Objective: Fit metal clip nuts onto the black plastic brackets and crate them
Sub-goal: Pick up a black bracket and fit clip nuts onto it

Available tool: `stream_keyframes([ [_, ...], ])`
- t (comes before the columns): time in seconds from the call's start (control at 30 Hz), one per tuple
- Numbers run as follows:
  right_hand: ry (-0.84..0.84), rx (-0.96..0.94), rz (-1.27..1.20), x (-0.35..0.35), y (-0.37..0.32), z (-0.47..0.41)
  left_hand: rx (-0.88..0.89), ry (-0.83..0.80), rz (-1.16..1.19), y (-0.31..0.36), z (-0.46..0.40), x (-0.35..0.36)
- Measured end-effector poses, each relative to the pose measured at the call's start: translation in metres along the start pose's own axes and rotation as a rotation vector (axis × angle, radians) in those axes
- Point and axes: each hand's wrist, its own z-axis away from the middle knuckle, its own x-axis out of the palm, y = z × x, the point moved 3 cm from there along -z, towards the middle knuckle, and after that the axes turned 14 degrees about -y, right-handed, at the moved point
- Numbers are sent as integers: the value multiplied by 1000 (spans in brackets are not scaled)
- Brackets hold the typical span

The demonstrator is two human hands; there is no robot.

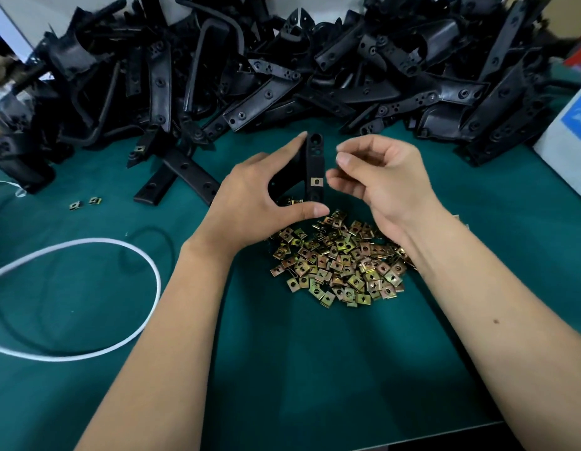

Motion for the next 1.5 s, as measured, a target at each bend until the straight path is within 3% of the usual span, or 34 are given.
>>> stream_keyframes([
  [0.63, -13, 21, 70, -5, -3, -1, -24, -57, -11, 8, 1, 3],
  [0.97, -77, 99, 252, -14, -3, -5, -39, -139, -89, 18, -3, 10],
  [1.2, -15, 78, 139, -10, -3, -4, -30, -56, -48, 18, -4, 11],
  [1.5, 13, 44, 504, 3, -4, 1, -197, 59, -102, 12, -1, 9],
])
